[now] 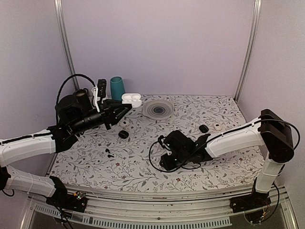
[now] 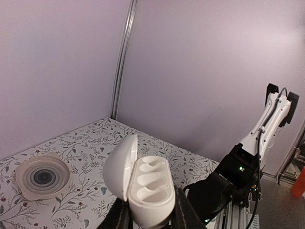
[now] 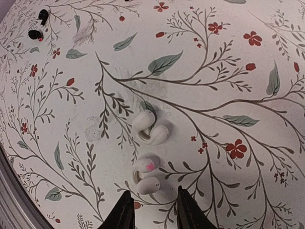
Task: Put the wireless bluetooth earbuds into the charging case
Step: Pick up the left earbud from the center of the board.
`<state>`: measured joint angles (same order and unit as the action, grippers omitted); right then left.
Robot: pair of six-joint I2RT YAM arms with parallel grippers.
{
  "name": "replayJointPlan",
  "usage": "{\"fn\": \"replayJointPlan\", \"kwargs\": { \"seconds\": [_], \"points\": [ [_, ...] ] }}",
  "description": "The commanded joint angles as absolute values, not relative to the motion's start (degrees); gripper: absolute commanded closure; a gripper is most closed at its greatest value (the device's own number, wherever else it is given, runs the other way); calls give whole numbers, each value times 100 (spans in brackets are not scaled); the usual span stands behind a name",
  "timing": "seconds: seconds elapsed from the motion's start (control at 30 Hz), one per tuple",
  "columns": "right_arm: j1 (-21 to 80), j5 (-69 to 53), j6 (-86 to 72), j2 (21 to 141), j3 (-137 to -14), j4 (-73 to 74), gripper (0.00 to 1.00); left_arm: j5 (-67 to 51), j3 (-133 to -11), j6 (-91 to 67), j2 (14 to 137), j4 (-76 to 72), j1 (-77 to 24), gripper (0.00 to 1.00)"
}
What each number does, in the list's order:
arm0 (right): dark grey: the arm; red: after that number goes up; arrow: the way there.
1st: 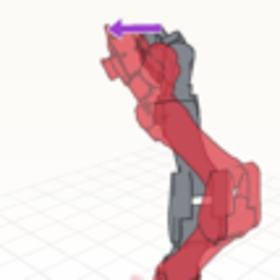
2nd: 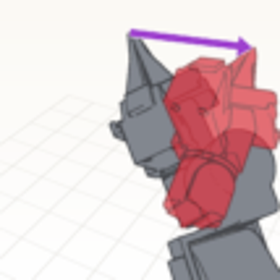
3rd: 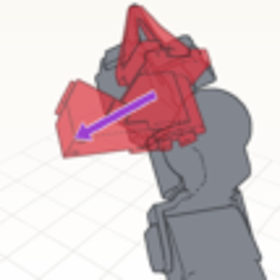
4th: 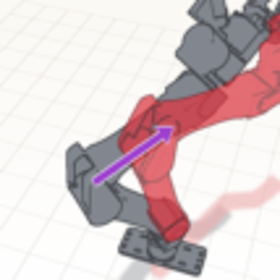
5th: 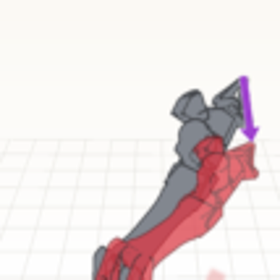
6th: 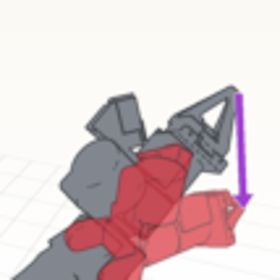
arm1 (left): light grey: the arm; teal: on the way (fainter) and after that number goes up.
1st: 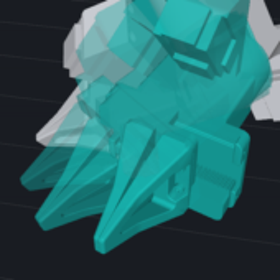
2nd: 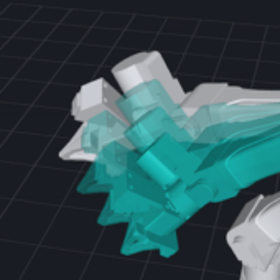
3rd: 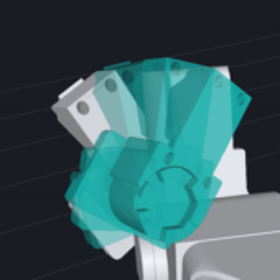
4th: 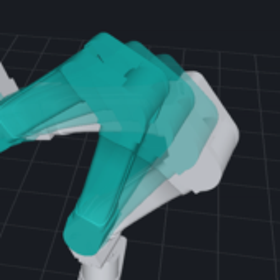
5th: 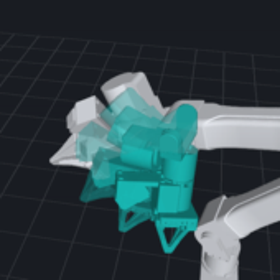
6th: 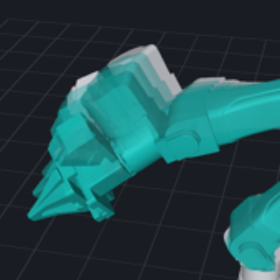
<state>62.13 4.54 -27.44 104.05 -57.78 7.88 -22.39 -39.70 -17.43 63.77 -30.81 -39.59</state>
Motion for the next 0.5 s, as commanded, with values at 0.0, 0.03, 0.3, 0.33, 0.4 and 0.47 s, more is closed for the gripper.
{"fn": "replayJointPlan", "kwargs": {
  "seconds": [0.0, 0.03, 0.3, 0.33, 0.4, 0.47],
  "points": [
    [6185, 651, -2572, 10061, -5855, 1110, 68, -2281, -4017, -1758, 6359, -3186, -3885, 100],
    [6194, 633, -2519, 10055, -5962, 1184, 68, -2281, -4017, -1753, 6355, -3188, -3889, 100],
    [6252, -169, -2104, 10382, -6599, 1597, 73, -2280, -4017, -1783, 6354, -3208, -3892, 100],
    [6252, -278, -2097, 10441, -6697, 1675, 74, -2281, -4023, -1784, 6353, -3201, -3886, 100],
    [6248, -432, -2084, 10579, -6871, 1879, 75, -2281, -4025, -1784, 6345, -3190, -3883, 100],
    [6247, -520, -2090, 10719, -7129, 2051, 75, -2261, -4018, -1779, 6324, -3182, -3883, 100]
  ]
}}
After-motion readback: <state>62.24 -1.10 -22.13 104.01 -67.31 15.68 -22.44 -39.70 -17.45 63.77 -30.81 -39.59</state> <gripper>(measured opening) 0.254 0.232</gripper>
